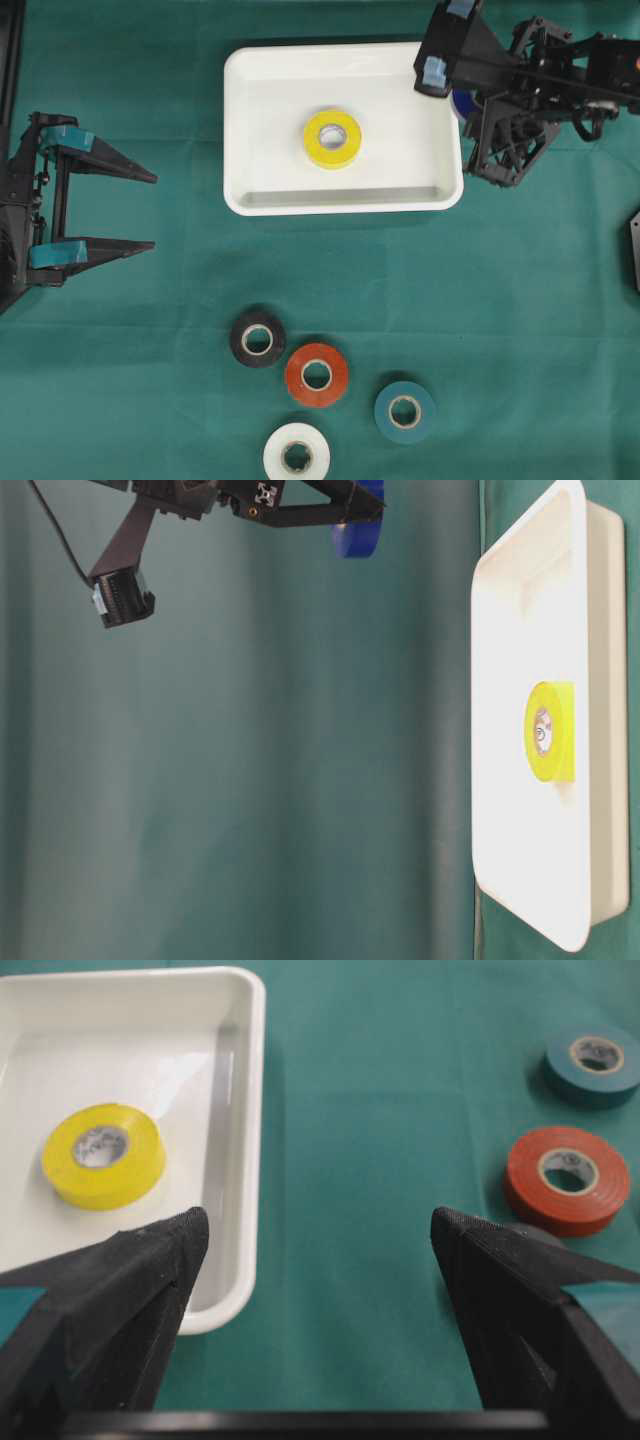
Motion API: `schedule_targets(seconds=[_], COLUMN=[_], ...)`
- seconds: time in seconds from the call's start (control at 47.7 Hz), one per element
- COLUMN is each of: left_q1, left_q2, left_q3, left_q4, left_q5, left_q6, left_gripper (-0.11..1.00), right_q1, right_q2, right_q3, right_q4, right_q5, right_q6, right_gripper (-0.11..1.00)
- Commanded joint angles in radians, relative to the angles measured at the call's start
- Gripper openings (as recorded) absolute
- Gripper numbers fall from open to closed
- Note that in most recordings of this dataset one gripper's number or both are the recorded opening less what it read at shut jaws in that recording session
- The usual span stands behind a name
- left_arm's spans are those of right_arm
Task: Pick up the tape from a random location and place it into the white case.
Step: 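Carry the blue roll over the white tray with the right gripper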
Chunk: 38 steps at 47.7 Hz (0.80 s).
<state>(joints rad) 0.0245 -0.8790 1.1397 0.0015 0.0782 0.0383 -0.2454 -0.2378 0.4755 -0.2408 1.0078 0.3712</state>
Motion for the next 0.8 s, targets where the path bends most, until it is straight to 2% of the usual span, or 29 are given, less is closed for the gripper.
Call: schedule_targets(seconds=[0.0, 0.231, 0.524, 0.776], left_q1=[0.003, 0.003, 0.003, 0.003], left_q2=[0.005, 0.005, 0.005, 0.005], left_q3=[-0.014, -0.012, -0.014, -0.012], left_q4=[-0.002, -0.002, -0.002, -0.002], left_q5=[-0.005, -0.005, -0.005, -0.005], left_q6=[-0.002, -0.002, -0.002, -0.002], left_gripper=[0.97, 0.97, 0.97, 0.97], right_q1=[0.002, 0.0, 0.002, 0.002], right_q2=[-0.015, 0.043, 0.15, 0.169], right_q3=[-0.015, -0.075, -0.184, -0.201], right_q4=[-0.005, -0.005, -0.006, -0.006], right_q5=[-0.017, -0.084, -0.089, -0.089], right_q6=[0.0, -0.005, -0.021, -0.02], right_gripper=[0.31, 0.31, 0.31, 0.31])
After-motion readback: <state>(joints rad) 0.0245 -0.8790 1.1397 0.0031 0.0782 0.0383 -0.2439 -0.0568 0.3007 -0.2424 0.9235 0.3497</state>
